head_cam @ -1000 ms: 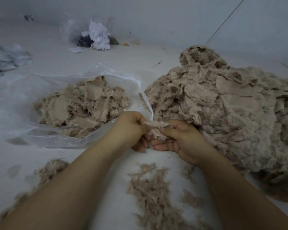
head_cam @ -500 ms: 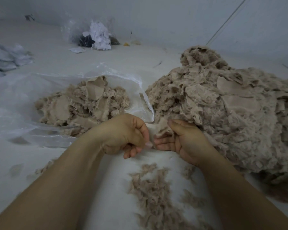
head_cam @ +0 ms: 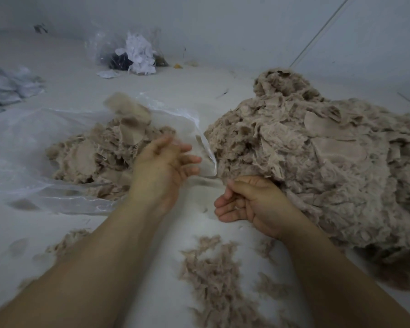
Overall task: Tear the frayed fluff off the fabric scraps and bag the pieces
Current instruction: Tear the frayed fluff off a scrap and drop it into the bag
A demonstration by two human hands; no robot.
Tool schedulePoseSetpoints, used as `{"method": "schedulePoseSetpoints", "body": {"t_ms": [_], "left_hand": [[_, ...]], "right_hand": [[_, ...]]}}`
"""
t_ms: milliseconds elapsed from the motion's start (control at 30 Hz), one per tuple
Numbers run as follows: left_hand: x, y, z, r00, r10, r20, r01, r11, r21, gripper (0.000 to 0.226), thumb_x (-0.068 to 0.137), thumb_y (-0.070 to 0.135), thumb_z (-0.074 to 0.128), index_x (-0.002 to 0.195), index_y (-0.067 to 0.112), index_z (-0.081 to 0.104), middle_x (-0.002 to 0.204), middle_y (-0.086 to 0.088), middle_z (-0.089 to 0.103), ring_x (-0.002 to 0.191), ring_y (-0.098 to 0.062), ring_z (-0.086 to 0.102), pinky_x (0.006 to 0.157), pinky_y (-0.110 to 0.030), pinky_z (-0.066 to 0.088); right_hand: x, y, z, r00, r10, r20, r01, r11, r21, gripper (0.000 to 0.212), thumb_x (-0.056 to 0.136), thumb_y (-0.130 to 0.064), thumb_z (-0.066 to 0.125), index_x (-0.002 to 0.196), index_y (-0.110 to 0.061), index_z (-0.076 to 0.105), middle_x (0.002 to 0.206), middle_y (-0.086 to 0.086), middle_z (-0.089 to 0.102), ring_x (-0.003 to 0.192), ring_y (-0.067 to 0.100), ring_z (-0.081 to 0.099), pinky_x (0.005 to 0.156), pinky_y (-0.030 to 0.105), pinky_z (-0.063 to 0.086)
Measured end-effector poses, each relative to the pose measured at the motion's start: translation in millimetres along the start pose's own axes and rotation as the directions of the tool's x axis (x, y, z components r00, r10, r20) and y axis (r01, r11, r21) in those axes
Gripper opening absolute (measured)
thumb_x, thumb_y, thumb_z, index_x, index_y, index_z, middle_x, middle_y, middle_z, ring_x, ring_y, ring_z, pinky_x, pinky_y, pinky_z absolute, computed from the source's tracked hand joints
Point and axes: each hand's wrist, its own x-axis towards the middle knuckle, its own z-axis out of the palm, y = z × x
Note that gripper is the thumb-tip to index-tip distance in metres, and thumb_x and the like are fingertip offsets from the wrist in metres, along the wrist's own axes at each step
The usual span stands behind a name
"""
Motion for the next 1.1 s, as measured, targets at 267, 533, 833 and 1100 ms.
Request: {"method": "schedulePoseSetpoints", "body": {"t_ms": [267,533,833,1100], "left_hand": [[2,-42,16,0.893,0.012,0.449,-0.431,0.304,0.849,0.038,0.089,-0.006,0.051,0.111,0.016,0.075,0.12,-0.006,0.063,0.11,-0.018,0.06,0.088,-0.009,0.039],[-1,-44,12,0.935,0.012,0.354,-0.328,0.407,0.853,0.027,0.094,0.003,0.057,0.113,0.012,0.073,0.098,0.0,0.073,0.078,-0.007,0.067,0.069,-0.011,0.049],[-15,-34,10,0.982,0.077,0.172,-0.178,0.679,0.712,0.011,0.078,0.003,0.08,0.075,0.013,0.077,0.063,0.002,0.073,0.057,-0.007,0.068,0.055,-0.018,0.053],[-17,-32,7,0.963,0.073,0.261,-0.255,0.57,0.781,0.018,0.085,0.002,0.072,0.073,0.016,0.073,0.063,0.0,0.068,0.06,-0.018,0.066,0.064,-0.035,0.058]], "right_hand": [[-3,-2,2,0.999,0.028,-0.036,-0.029,1.0,-0.008,0.04,0.099,-0.01,0.043,0.062,-0.007,0.058,0.061,0.016,0.066,0.047,0.02,0.062,0.044,0.027,0.052],[-2,-1,3,0.999,0.019,-0.048,-0.018,0.999,0.036,0.037,0.101,-0.015,0.046,0.066,-0.007,0.057,0.062,0.014,0.067,0.047,0.017,0.063,0.046,0.026,0.053],[-1,0,5,0.996,-0.024,-0.081,0.025,1.0,0.005,0.029,0.102,-0.022,0.047,0.083,-0.004,0.06,0.064,0.012,0.066,0.051,0.016,0.063,0.048,0.028,0.055],[-2,-1,6,0.997,-0.005,-0.083,0.004,1.0,-0.017,0.027,0.103,-0.018,0.045,0.085,-0.004,0.06,0.062,0.01,0.065,0.05,0.015,0.062,0.048,0.027,0.054]]}}
